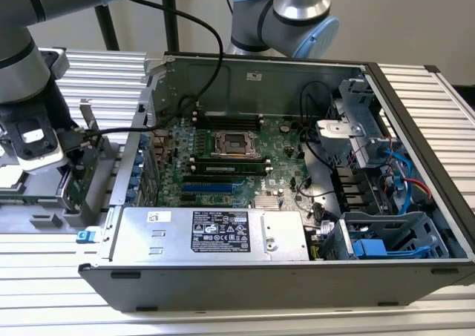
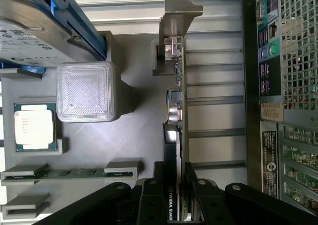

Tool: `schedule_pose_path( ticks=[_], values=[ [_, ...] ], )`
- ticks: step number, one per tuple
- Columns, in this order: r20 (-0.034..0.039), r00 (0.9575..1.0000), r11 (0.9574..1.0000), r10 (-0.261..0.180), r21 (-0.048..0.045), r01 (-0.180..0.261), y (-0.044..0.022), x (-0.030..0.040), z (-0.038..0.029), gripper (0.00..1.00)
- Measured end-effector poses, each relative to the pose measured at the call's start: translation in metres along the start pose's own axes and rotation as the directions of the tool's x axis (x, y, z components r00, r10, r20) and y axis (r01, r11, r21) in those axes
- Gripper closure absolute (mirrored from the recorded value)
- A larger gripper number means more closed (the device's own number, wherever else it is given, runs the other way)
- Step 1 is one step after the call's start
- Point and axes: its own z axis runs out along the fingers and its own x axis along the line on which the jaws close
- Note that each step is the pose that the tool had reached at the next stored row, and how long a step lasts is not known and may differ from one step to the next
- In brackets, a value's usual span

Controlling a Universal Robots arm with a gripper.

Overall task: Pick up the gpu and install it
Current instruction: 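Pick up the gpu and move the gpu toward the slot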

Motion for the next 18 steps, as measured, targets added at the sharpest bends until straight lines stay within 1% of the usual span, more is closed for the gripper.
schedule_pose_path(
  ticks=[12,18],
  values=[
    [0.0001,1.0000,1.0000,0.000,-0.0001,0.000,0.0001,-0.0001,-0.0024,1.00],
    [0.0000,1.0000,1.0000,0.000,0.0000,0.000,0.0002,-0.0001,-0.0053,1.00]
  ],
)
